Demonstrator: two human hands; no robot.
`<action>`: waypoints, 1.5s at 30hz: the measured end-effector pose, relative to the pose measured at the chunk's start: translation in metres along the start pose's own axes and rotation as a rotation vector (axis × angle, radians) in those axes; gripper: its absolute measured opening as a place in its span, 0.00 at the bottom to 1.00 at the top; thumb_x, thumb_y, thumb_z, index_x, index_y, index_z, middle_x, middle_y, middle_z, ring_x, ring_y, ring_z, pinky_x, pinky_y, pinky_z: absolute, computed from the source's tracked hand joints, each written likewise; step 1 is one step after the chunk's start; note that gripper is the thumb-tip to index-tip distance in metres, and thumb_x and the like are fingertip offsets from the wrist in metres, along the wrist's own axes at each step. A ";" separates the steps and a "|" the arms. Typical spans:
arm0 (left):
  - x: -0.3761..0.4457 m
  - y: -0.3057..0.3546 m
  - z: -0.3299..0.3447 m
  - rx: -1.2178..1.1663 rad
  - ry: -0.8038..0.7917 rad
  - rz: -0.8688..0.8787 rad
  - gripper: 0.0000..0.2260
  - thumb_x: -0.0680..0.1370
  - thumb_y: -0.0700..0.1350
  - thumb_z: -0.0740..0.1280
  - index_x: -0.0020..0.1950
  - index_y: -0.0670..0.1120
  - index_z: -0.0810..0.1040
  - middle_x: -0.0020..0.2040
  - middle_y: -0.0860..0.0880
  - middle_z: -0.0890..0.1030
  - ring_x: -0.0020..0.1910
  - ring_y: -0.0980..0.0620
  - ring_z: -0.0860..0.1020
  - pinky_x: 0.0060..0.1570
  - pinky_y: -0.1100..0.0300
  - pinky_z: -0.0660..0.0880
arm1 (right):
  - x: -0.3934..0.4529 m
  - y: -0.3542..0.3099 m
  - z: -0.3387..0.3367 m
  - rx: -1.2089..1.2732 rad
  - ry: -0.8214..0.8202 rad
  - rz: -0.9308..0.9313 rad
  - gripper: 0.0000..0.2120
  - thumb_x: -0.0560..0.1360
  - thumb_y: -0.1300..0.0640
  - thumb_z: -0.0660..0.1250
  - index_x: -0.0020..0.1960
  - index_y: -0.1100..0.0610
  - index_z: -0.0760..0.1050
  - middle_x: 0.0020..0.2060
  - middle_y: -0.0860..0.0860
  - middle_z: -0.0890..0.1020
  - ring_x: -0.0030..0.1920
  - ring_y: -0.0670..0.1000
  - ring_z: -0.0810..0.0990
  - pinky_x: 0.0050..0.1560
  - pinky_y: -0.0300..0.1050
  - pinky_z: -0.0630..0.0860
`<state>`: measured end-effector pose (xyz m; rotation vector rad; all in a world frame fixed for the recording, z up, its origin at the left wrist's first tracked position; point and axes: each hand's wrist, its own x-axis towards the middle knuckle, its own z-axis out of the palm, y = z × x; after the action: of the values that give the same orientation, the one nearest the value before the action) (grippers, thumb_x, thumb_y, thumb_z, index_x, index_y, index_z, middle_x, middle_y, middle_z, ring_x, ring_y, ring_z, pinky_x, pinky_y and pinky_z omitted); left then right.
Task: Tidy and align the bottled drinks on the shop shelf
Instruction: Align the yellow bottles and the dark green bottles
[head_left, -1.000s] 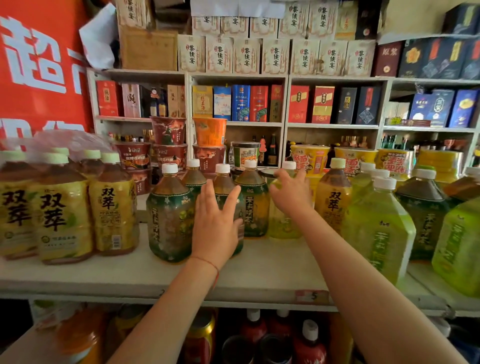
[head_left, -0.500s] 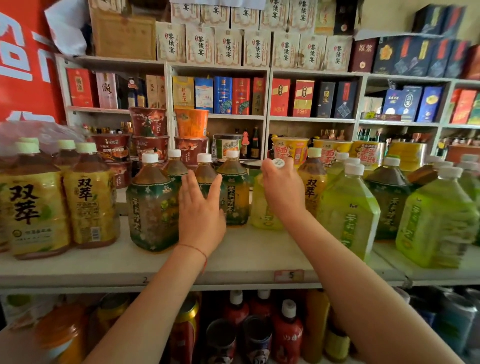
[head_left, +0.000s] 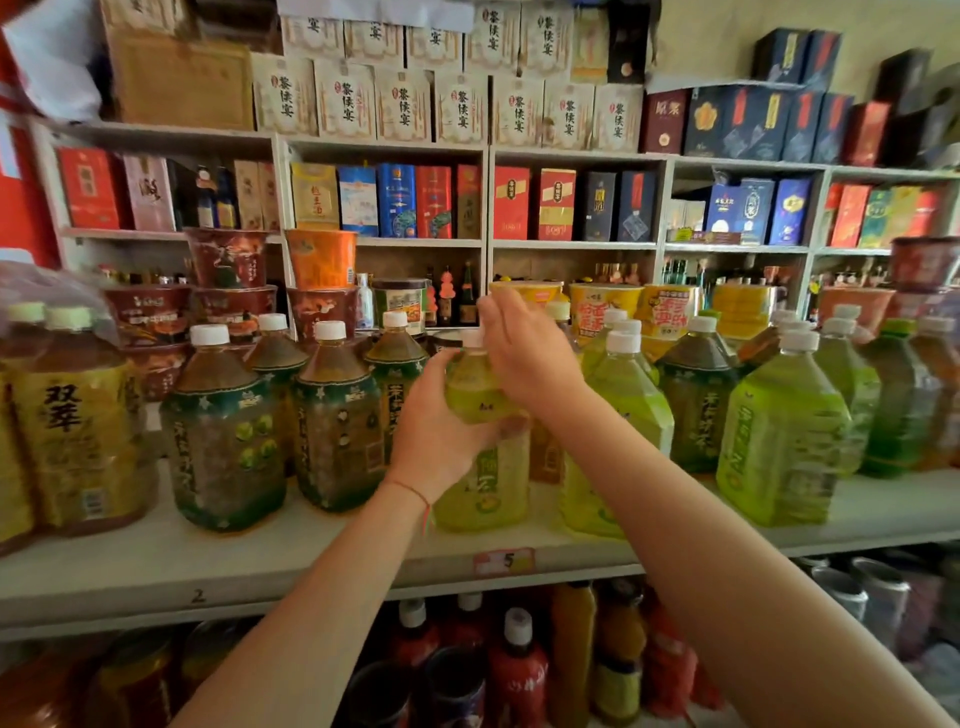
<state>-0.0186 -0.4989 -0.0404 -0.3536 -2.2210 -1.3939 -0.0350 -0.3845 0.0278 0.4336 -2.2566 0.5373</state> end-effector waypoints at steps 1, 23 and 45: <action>0.001 0.002 0.002 0.037 0.017 0.002 0.45 0.63 0.60 0.81 0.75 0.54 0.65 0.68 0.52 0.73 0.66 0.50 0.73 0.64 0.53 0.73 | 0.004 0.006 0.001 -0.070 0.058 0.092 0.20 0.85 0.52 0.45 0.66 0.60 0.70 0.62 0.60 0.75 0.59 0.61 0.72 0.51 0.54 0.71; 0.008 -0.025 0.001 0.381 0.217 -0.002 0.40 0.72 0.62 0.74 0.77 0.54 0.57 0.67 0.43 0.69 0.63 0.43 0.74 0.43 0.54 0.72 | 0.015 0.020 0.029 0.060 0.107 0.468 0.16 0.76 0.45 0.66 0.56 0.55 0.79 0.60 0.55 0.74 0.59 0.57 0.73 0.53 0.52 0.76; 0.007 -0.018 0.005 -0.572 -0.223 -0.177 0.28 0.81 0.70 0.52 0.75 0.56 0.69 0.67 0.47 0.79 0.69 0.47 0.75 0.65 0.42 0.75 | -0.046 -0.017 -0.074 0.777 0.052 0.223 0.08 0.71 0.57 0.74 0.43 0.63 0.81 0.37 0.59 0.84 0.34 0.51 0.81 0.36 0.49 0.80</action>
<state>-0.0339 -0.5029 -0.0529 -0.5351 -2.0166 -2.1778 0.0474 -0.3559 0.0437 0.5312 -1.9832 1.5331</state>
